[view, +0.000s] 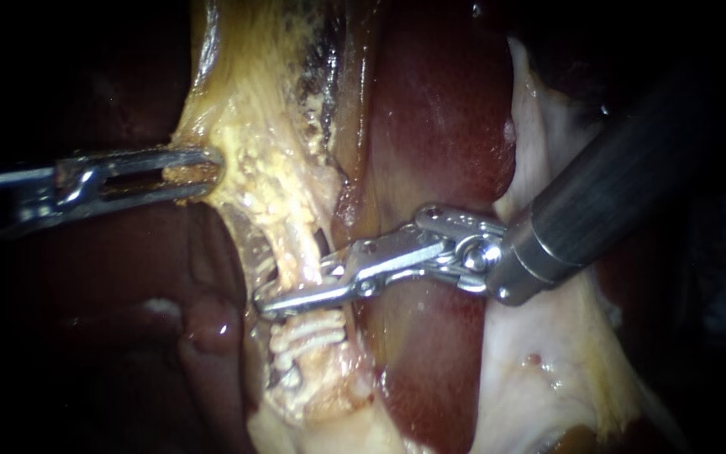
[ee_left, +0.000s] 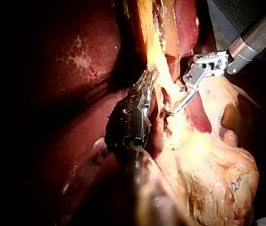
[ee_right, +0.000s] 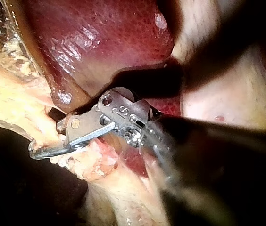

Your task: Going back third clip left tube

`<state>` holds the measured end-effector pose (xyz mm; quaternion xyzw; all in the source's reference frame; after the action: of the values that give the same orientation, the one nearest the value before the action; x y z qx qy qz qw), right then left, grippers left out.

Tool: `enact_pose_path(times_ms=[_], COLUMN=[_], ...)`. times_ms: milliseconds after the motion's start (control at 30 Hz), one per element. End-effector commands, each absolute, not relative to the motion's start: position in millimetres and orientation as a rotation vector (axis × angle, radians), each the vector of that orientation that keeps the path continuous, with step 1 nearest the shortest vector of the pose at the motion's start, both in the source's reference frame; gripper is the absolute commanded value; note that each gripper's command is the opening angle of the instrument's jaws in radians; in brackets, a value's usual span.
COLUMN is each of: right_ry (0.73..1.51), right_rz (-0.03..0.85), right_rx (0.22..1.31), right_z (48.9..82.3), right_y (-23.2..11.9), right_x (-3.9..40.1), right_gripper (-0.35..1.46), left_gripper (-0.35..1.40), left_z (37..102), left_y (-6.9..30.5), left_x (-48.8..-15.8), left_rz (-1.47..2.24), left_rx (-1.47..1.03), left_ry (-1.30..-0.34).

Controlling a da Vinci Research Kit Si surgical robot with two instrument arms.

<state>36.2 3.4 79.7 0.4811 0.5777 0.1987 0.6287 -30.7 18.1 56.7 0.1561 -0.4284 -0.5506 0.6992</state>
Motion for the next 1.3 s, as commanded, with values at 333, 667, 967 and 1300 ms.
enact_pose_path(times_ms=[333,667,967,1300], right_ry=[1.321,1.415,1.459,1.471], right_rz=[0.449,0.283,0.152,0.119], right_rx=[1.002,0.724,0.618,0.517], right_z=[79.7,79.2,78.4,75.3], right_y=[3.3,3.0,3.2,6.0], right_x=[36.1,33.7,29.5,24.0], right_gripper=[0.43,0.6,0.6,0.6], left_gripper=[-0.35,-0.35,-0.35,-0.35], left_z=[56.6,56.6,56.6,56.6], left_y=[18.1,18.0,18.0,18.0], left_x=[-30.5,-30.5,-30.4,-30.3], left_rz=[-1.226,-1.226,-1.226,-1.227], left_rx=[0.349,0.349,0.349,0.347], left_ry=[-0.955,-0.955,-0.955,-0.955])
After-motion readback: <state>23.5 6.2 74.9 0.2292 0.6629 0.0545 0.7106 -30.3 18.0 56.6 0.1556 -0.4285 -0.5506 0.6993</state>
